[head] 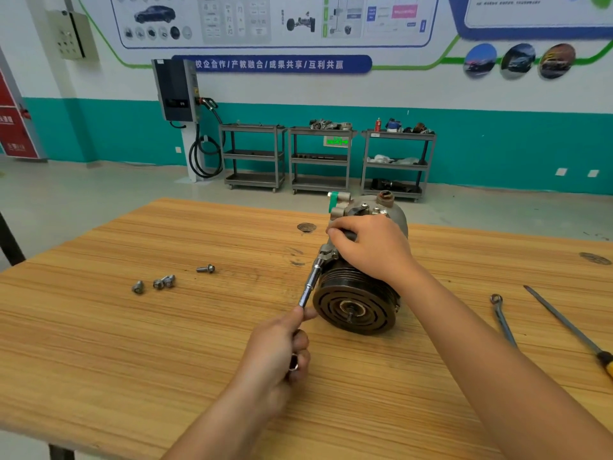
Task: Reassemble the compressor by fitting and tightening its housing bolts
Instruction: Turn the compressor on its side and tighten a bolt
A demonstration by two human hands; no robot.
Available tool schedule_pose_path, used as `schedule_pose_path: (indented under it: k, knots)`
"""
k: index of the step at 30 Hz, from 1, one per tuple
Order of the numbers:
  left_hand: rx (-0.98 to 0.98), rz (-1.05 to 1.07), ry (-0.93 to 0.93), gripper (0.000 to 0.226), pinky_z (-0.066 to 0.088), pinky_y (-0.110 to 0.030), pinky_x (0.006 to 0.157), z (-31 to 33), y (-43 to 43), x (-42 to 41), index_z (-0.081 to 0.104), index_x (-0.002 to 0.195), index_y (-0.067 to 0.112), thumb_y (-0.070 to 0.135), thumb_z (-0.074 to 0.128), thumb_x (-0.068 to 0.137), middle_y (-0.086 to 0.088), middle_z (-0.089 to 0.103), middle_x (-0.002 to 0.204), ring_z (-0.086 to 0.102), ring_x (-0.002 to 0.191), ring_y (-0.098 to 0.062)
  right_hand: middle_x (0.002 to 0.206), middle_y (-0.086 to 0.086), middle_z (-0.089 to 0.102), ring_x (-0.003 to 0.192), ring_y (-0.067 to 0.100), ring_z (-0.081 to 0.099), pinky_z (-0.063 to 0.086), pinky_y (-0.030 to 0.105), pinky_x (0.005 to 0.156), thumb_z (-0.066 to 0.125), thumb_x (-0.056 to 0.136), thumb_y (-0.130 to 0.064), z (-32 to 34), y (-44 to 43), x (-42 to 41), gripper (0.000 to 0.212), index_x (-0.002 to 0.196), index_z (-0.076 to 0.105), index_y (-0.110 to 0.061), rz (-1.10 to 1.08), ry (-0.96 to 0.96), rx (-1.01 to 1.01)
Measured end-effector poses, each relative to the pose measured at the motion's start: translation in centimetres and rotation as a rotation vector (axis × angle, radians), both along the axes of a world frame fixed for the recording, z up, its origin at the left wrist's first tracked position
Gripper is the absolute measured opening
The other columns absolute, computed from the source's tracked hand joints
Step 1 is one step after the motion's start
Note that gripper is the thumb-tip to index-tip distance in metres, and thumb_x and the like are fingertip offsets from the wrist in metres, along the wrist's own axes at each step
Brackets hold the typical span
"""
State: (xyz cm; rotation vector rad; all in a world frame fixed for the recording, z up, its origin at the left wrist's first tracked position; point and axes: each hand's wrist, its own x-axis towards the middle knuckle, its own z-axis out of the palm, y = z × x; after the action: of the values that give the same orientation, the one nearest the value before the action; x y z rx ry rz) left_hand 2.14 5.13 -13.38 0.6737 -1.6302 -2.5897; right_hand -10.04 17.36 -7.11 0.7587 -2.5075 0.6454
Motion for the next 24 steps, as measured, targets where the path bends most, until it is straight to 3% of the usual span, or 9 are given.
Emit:
schedule_pose_path:
  k: [3, 6, 8, 10, 13, 15, 17, 19, 24]
  knots:
    - [-0.587, 0.113, 0.152, 0.024, 0.031, -0.021, 0.035, -1.2, 0.2, -0.2, 0.063, 0.088, 0.017, 0.018, 0.042, 0.099, 0.010, 0.039, 0.038, 0.039, 0.031, -0.009, 0.100, -0.003, 0.071, 0.092, 0.016, 0.062, 0.041, 0.024, 0.064, 0.047, 0.094, -0.034, -0.1, -0.3, 0.1, 0.029, 0.111, 0.069, -0.025, -0.001, 0.003, 0.020]
    - [-1.207, 0.187, 0.254, 0.022, 0.037, -0.031, 0.051, -2.2, -0.8, -0.5, 0.061, 0.107, 0.020, 0.024, 0.041, 0.098, 0.007, 0.053, 0.055, 0.055, 0.055, -0.017, 0.096, -0.005, 0.071, 0.090, 0.014, 0.062, 0.040, 0.023, 0.064, 0.048, 0.093, -0.035, -0.1, -0.3, 0.0, 0.028, 0.109, 0.069, -0.026, -0.004, 0.006, 0.025]
    - [-1.315, 0.166, 0.253, 0.024, 0.037, -0.034, 0.055, -2.3, -1.1, -0.5, 0.057, 0.115, 0.021, 0.026, 0.041, 0.098, 0.003, 0.058, 0.064, 0.057, 0.064, -0.020, 0.095, -0.005, 0.072, 0.089, 0.014, 0.062, 0.040, 0.023, 0.063, 0.048, 0.093, -0.036, -0.2, -0.4, -0.1, 0.027, 0.108, 0.069, -0.026, -0.004, 0.010, 0.029]
    - [-0.924, 0.090, 0.266, 0.018, 0.038, -0.029, 0.048, -1.9, -1.0, -0.1, 0.060, 0.108, 0.016, 0.021, 0.047, 0.097, 0.006, 0.052, 0.055, 0.052, 0.051, -0.014, 0.094, -0.005, 0.072, 0.087, 0.014, 0.062, 0.041, 0.023, 0.062, 0.049, 0.093, -0.036, -0.3, -0.3, -0.1, 0.027, 0.107, 0.069, -0.026, -0.003, 0.012, 0.025]
    - [0.245, -0.079, 0.059, 0.025, 0.041, -0.019, 0.035, -1.1, -1.2, 0.3, 0.068, 0.089, 0.002, 0.024, 0.057, 0.086, 0.001, 0.048, 0.049, 0.048, 0.037, -0.010, 0.096, -0.005, 0.072, 0.088, 0.014, 0.063, 0.047, 0.025, 0.067, 0.051, 0.092, -0.035, -0.3, 0.2, -0.1, 0.026, 0.106, 0.071, -0.026, -0.001, 0.017, -0.022]
    - [0.752, -0.089, -0.011, 0.037, 0.040, -0.017, 0.030, -1.3, -1.2, 0.8, 0.070, 0.078, -0.003, 0.031, 0.056, 0.078, 0.001, 0.046, 0.046, 0.047, 0.032, -0.009, 0.098, -0.006, 0.072, 0.087, 0.011, 0.063, 0.048, 0.023, 0.067, 0.052, 0.092, -0.033, -0.3, 0.6, -0.2, 0.025, 0.106, 0.071, -0.025, 0.023, 0.004, -0.060]
    - [0.922, -0.115, -0.008, 0.039, 0.030, -0.012, 0.025, -1.4, -0.6, 1.1, 0.067, 0.071, -0.003, 0.032, 0.051, 0.079, 0.004, 0.039, 0.038, 0.032, 0.027, -0.002, 0.101, -0.008, 0.072, 0.085, 0.004, 0.059, 0.042, 0.017, 0.063, 0.054, 0.091, -0.031, -0.3, 0.9, -0.2, 0.025, 0.106, 0.072, -0.024, 0.047, -0.004, -0.092]
    - [0.945, -0.153, 0.013, 0.036, 0.015, -0.013, 0.025, -1.2, 0.1, 1.2, 0.061, 0.065, 0.001, 0.029, 0.047, 0.082, 0.004, 0.029, 0.031, 0.015, 0.026, 0.001, 0.102, -0.008, 0.072, 0.087, 0.005, 0.059, 0.043, 0.019, 0.065, 0.055, 0.091, -0.030, -0.3, 1.1, -0.2, 0.024, 0.106, 0.072, -0.023, 0.059, -0.011, -0.109]
    - [0.796, -0.205, 0.064, 0.033, 0.009, -0.013, 0.027, -0.4, 0.6, 1.3, 0.054, 0.059, 0.007, 0.030, 0.047, 0.082, 0.005, 0.025, 0.030, 0.023, 0.017, -0.005, 0.100, -0.008, 0.072, 0.089, 0.009, 0.062, 0.045, 0.022, 0.067, 0.056, 0.090, -0.030, -0.5, 1.1, -0.4, 0.023, 0.105, 0.073, -0.024, 0.060, 0.016, -0.108]
